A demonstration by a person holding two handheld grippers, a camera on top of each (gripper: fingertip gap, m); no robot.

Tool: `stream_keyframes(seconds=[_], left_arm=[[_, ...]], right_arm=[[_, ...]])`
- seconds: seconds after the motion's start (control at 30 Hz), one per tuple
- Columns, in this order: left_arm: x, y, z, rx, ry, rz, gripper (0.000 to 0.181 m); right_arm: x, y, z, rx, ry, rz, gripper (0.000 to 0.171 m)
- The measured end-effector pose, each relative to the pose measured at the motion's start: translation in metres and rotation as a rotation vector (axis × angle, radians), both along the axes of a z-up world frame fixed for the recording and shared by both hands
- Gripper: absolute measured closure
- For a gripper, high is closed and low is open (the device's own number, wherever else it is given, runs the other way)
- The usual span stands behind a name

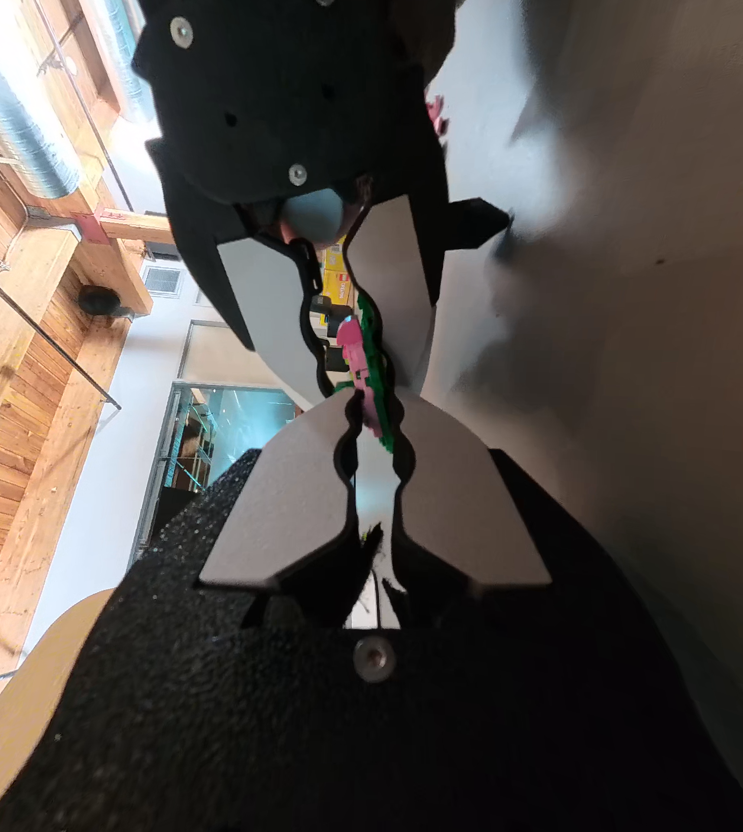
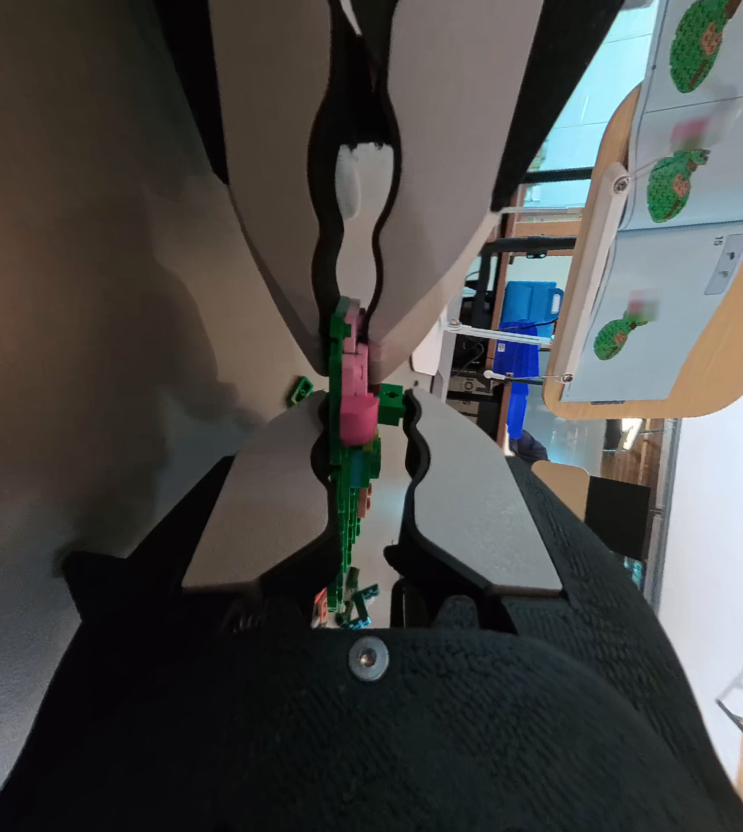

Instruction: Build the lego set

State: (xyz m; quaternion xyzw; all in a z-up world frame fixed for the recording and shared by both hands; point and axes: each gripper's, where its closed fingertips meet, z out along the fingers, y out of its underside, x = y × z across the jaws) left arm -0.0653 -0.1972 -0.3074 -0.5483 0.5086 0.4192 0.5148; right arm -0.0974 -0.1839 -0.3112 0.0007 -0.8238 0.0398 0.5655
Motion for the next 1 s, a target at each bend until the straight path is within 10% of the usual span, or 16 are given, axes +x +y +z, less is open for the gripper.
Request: stream_keyframes(seconds=[1.0], left_arm=[[0.003, 0.002, 0.011, -0.032, -0.374, -0.027, 0.161]], right_arm=[[0.019, -0.009, 0.006, -0.432, -0.184, 0.149, 0.143]])
